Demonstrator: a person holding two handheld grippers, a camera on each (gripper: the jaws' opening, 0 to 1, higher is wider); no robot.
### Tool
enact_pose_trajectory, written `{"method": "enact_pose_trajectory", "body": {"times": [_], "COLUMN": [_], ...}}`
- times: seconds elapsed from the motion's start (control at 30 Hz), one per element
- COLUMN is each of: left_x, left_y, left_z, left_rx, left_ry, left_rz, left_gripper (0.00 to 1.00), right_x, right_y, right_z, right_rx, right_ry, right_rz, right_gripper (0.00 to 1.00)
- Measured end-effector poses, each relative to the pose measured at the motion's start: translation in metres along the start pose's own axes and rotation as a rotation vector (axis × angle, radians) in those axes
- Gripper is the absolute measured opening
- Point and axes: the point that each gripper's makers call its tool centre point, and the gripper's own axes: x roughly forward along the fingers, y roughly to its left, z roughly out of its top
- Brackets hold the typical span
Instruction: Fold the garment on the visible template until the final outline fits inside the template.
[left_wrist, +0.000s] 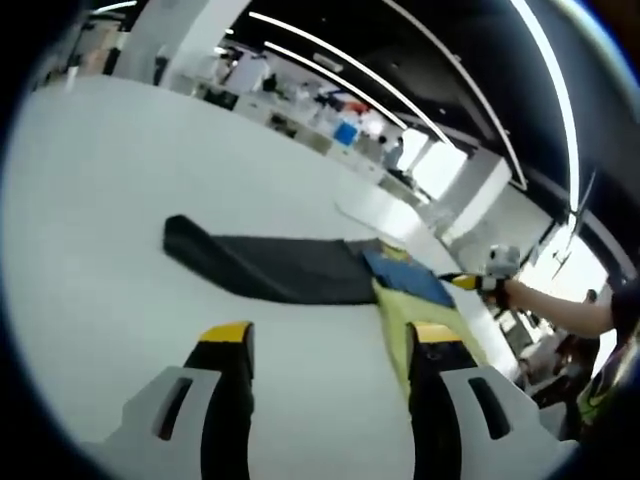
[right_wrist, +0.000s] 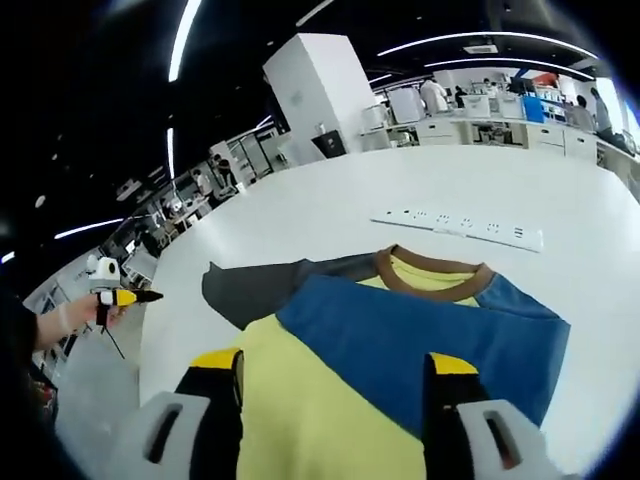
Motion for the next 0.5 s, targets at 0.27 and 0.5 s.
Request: {"method": "enact_pose_trajectory", "body": {"times": [0.27,0.5], "left_x": [0.006,0.013], "left_y": [0.004,0.019], "left_z": [0.003,0.007], "left_rx": [0.017,0.032], "left_ry": [0.013,0.029], "left_rz": [-0.002,0.018], "left_gripper": [0.60,0.60], "right_x": [-0.027,-0.052], "right_y": [-0.007,-0.012], "right_z": [-0.008,-0.020], "right_rx": [0.022,0.056], "right_ry": [-0.014,-0.034], "right_rz": [-0.025,-0.035], "right_gripper": [0.81,0.87]}}
